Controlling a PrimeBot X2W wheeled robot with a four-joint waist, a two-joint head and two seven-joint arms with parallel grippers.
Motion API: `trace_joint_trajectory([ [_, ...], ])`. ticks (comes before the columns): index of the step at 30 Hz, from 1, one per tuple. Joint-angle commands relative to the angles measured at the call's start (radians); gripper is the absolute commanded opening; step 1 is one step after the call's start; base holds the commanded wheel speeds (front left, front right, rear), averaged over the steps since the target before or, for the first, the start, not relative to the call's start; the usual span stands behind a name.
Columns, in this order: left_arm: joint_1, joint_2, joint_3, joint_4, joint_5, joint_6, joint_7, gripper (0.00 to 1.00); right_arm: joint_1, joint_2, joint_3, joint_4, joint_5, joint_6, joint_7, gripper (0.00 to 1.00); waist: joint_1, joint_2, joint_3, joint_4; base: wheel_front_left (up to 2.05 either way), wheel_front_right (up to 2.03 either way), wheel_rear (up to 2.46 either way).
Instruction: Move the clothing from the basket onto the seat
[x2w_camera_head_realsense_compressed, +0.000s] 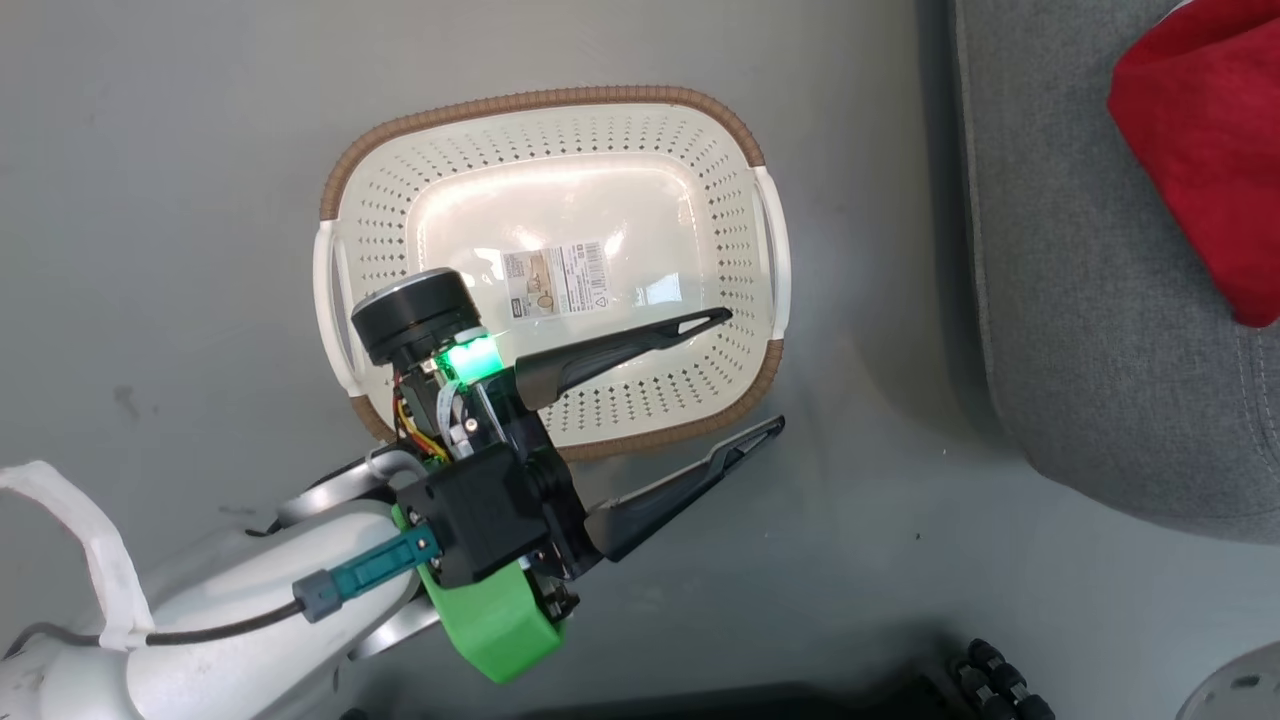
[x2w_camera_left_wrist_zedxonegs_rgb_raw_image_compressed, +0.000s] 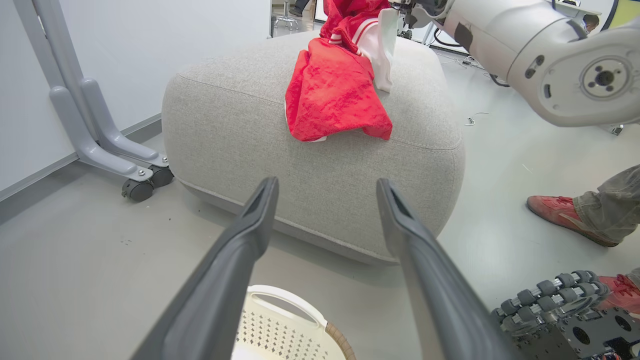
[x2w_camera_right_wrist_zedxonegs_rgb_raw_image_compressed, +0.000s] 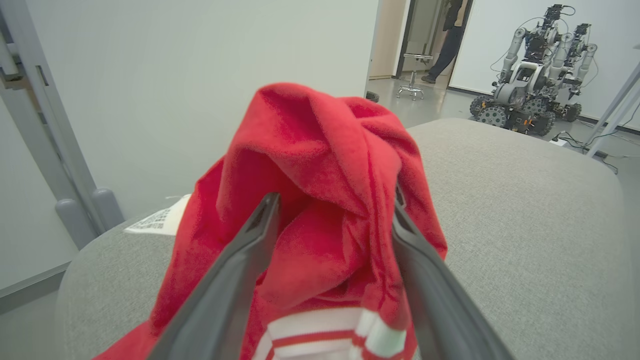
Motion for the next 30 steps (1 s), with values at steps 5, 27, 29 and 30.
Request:
trace_joint_trajectory([
  [5, 0.029, -0.022, 0.034, 0.028, -0.024, 0.009, -0.004, 1.0, 0.167, -0.001, 0.086, 0.045, 0.085, -0.001, -0.146, 1.0, -0.0001, 0.0, -0.085, -0.002, 0.0, 0.0, 0.0],
  [27, 0.464, -0.196, 0.493, 0.287, -0.128, 0.1, -0.003, 1.0, 0.67, -0.001, 0.729, 0.2, 0.183, -0.002, -0.445, 1.0, -0.0001, 0.0, -0.518, 0.115, 0.0, 0.0, 0.0],
  [29, 0.517, -0.218, 0.555, 0.305, -0.114, 0.103, -0.002, 1.0, 0.7, -0.003, 0.754, 0.21, 0.184, -0.002, -0.445, 1.0, -0.0001, 0.0, -0.558, 0.131, 0.0, 0.0, 0.0],
  [30, 0.539, -0.226, 0.585, 0.31, -0.105, 0.106, -0.002, 1.0, 0.71, -0.002, 0.764, 0.211, 0.181, -0.002, -0.445, 1.0, -0.0001, 0.0, -0.573, 0.139, 0.0, 0.0, 0.0],
])
